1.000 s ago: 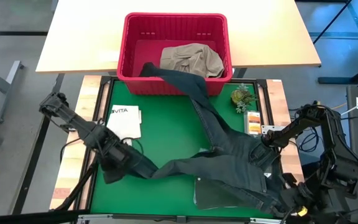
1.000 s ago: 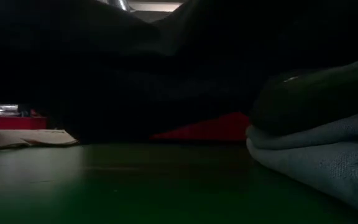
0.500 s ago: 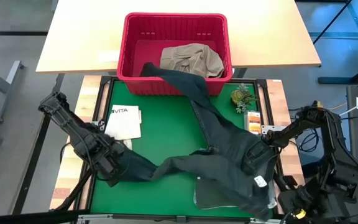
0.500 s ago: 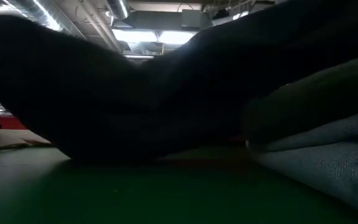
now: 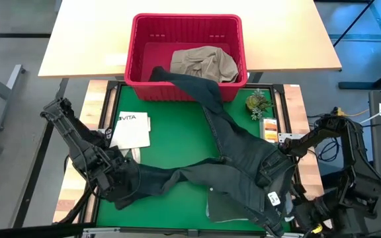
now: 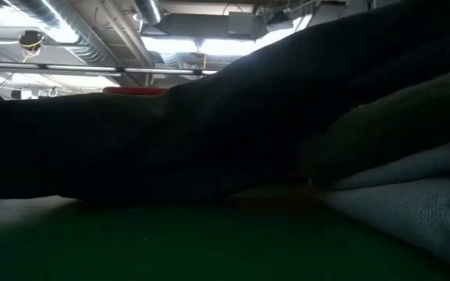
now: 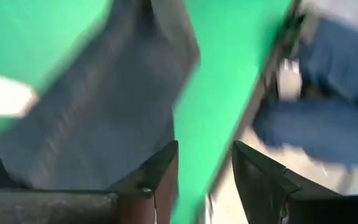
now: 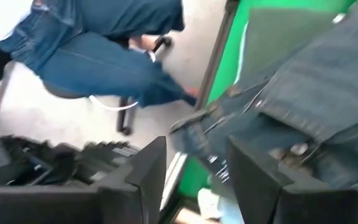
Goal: Fold Laundry from Bin
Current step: Remove the dark blue jean from the red bin
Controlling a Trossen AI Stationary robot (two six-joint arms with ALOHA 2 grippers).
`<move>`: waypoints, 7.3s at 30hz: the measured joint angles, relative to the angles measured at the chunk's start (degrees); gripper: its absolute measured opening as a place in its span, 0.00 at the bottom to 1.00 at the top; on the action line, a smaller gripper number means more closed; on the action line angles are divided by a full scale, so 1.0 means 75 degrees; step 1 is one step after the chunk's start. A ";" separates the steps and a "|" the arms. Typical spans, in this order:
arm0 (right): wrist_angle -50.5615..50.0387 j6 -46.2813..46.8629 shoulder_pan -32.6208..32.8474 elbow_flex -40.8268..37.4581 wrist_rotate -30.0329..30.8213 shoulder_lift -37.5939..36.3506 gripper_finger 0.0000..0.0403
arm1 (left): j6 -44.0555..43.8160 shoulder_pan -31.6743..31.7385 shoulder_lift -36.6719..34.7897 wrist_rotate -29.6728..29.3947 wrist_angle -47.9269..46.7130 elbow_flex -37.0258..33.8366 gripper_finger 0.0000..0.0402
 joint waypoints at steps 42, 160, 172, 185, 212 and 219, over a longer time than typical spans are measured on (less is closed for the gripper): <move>-0.1191 -0.6526 -0.6271 -0.0017 0.0392 -0.0992 0.40 | 0.9119 0.5947 0.0921 -0.3629 0.1948 0.0000 0.31; 0.5511 -0.6987 -0.8013 -0.7391 0.1267 -0.3314 0.40 | 0.5855 0.6114 0.1342 0.2795 -0.3356 0.7377 0.00; 0.6220 -0.7917 -0.9956 -0.7388 -0.0485 -0.2328 0.40 | 0.5295 0.5497 0.1343 0.2640 -0.3345 0.7364 0.00; 0.6034 -0.8319 -1.0167 -0.7388 -0.1483 -0.1642 0.08 | 0.5017 0.5197 0.1343 0.1602 -0.3345 0.7364 0.00; 0.2433 -0.7123 -1.0167 -0.7057 0.0757 -0.1731 0.04 | 0.4744 0.8142 0.1343 0.0752 -0.3213 0.2315 0.00; 0.2980 -0.7131 -1.0167 -0.7269 0.1368 -0.1731 0.04 | 0.5396 0.8705 0.1343 -0.0668 -0.2201 0.0849 0.00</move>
